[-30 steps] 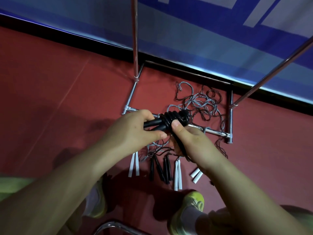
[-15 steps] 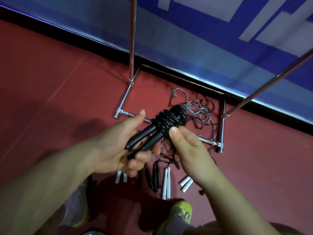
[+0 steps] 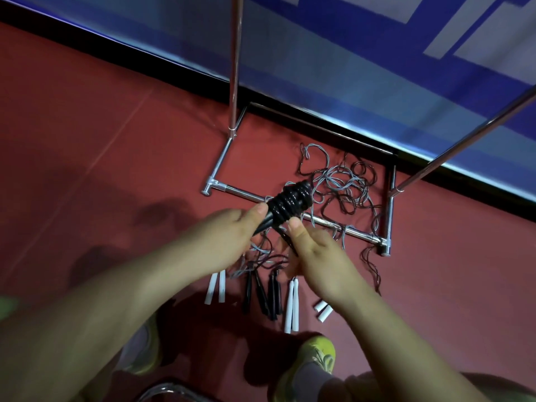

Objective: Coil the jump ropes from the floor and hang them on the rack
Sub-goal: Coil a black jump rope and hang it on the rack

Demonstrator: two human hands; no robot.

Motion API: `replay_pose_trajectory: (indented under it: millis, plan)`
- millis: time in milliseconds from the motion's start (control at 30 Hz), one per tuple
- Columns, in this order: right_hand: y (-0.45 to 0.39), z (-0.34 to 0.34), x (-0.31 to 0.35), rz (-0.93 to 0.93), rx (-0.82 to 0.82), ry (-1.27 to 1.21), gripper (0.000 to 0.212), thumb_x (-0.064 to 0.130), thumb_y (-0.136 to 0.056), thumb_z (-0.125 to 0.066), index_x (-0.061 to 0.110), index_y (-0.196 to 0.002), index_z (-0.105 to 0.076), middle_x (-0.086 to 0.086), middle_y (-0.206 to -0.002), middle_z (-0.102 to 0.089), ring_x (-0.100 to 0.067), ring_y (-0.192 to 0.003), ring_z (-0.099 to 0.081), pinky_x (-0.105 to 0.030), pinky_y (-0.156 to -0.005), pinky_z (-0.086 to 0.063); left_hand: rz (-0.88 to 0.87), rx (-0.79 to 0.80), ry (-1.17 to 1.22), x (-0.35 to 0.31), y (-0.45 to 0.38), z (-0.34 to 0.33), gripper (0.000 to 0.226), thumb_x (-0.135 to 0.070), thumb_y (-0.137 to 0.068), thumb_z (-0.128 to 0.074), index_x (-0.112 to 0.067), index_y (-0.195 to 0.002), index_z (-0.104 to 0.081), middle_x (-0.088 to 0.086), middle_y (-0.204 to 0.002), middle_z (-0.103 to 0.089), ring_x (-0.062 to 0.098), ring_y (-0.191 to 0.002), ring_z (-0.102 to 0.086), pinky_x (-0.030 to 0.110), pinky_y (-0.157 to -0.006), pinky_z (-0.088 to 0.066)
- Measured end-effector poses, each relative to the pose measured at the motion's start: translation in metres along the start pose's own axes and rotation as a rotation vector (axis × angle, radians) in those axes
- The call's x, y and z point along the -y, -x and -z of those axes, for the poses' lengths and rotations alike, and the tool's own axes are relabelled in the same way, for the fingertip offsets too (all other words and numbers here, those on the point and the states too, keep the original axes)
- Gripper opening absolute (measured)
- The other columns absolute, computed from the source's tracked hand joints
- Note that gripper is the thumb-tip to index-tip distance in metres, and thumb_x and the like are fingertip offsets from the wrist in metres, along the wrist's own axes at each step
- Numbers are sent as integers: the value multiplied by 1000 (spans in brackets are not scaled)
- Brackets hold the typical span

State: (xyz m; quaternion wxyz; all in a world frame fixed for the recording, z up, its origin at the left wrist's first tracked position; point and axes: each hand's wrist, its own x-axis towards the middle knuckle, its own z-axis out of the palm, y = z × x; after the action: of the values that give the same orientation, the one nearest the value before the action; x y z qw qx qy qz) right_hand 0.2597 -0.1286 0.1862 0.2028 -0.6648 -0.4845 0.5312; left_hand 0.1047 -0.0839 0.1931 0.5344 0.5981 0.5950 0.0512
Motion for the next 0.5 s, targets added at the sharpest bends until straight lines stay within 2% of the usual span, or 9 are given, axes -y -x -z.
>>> replay_pose_trajectory:
  millis: [100, 167, 233, 300, 400, 433, 500]
  plan:
    - [2, -1, 1, -100, 81, -201, 59, 50, -99, -26, 5, -86, -62, -6, -58, -56, -18, -46, -59, -21, -50, -46, -9, -51, -249, 5, -3, 2, 51, -58, -93, -25, -19, -82, -56, -1, -79, -58, 19, -79, -56, 35, -76, -45]
    - [2, 0, 1, -143, 122, -269, 68, 61, -93, -26, 6, -91, -65, -2, -60, -54, -17, -47, -51, -19, -45, -41, -20, -34, -343, 2, 0, 2, 48, -59, -91, -28, -20, -90, -55, -4, -85, -56, 16, -85, -54, 36, -81, -45]
    - [1, -1, 1, -157, 125, -309, 65, 69, -86, -29, 17, -75, -67, 1, -57, -48, -12, -47, -44, -22, -47, -39, -52, -20, -420, 0, 4, 2, 43, -60, -90, -32, -22, -92, -53, -7, -85, -54, 16, -86, -54, 36, -80, -46]
    - [0, -3, 1, -129, 47, -303, 57, 67, -84, -35, 24, -54, -57, 4, -52, -42, -10, -44, -38, -27, -52, -35, -72, -3, -440, -5, 7, 3, 40, -62, -88, -35, -24, -86, -48, -8, -80, -50, 13, -78, -51, 34, -69, -43]
    - [1, -5, 1, -17, -30, -282, 56, 52, -94, -36, 30, -47, -55, 13, -46, -40, -6, -44, -36, -29, -56, -33, -84, 95, -350, -4, 7, 2, 38, -60, -86, -44, -24, -76, -44, -8, -72, -48, 11, -65, -47, 32, -59, -35]
    - [3, -5, 3, -8, -50, -300, 57, 45, -98, -34, 31, -48, -56, 14, -45, -41, -3, -43, -37, -25, -54, -35, -83, 134, -277, -4, 9, 4, 36, -58, -86, -48, -24, -76, -47, -8, -70, -52, 11, -64, -49, 33, -61, -39]
    - [6, -4, 6, -7, -80, -344, 57, 38, -102, -31, 29, -53, -59, 13, -44, -43, 0, -43, -39, -20, -51, -38, -34, 255, 40, -10, 12, 9, 34, -55, -88, -50, -22, -83, -57, -5, -68, -64, 14, -65, -59, 40, -74, -51]
